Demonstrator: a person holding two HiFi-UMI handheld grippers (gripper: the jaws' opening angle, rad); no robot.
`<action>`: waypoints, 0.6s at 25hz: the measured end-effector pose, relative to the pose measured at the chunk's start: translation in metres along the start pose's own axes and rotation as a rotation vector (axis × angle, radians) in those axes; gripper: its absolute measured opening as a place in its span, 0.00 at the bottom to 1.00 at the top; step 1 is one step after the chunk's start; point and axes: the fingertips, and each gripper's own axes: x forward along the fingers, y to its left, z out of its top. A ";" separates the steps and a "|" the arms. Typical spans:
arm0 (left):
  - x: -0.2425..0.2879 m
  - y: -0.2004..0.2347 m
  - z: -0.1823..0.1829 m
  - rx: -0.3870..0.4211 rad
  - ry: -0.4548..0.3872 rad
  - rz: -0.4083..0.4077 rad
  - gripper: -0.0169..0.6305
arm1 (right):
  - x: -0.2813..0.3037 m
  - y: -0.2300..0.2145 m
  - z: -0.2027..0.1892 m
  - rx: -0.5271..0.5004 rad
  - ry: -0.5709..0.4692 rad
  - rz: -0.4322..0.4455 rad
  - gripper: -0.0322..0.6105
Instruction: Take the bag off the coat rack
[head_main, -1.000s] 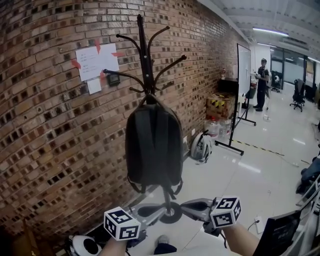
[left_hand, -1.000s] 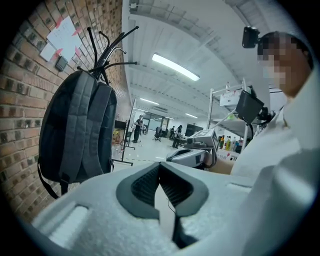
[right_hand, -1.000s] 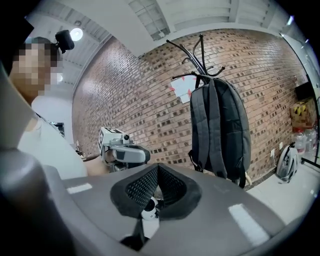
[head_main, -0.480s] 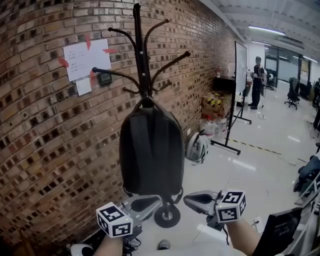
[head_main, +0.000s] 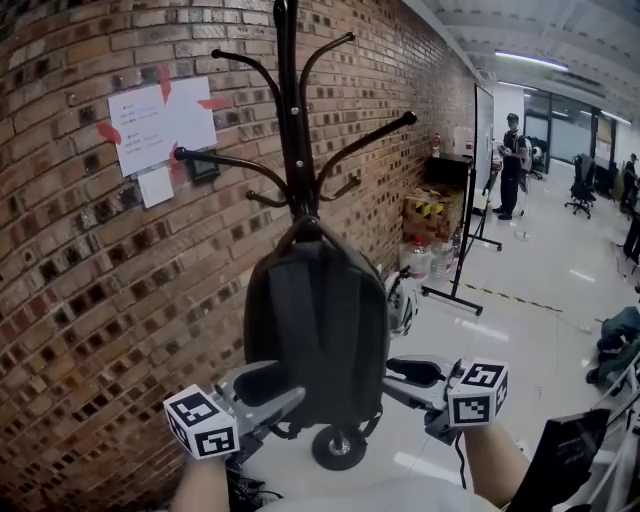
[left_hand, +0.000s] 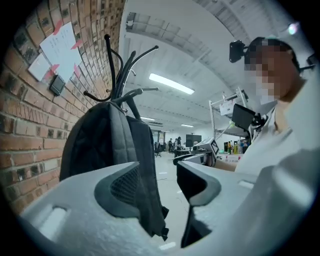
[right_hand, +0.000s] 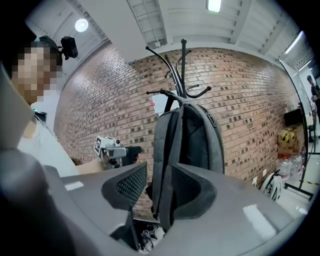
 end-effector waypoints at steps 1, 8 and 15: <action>-0.002 0.010 0.006 0.011 -0.001 0.003 0.38 | 0.004 -0.006 0.008 -0.006 -0.007 -0.008 0.29; -0.016 0.095 0.041 0.102 0.002 0.087 0.56 | 0.025 -0.043 0.053 -0.123 -0.036 -0.062 0.50; -0.004 0.146 0.035 0.063 0.064 -0.003 0.62 | 0.044 -0.087 0.071 -0.159 -0.046 -0.122 0.69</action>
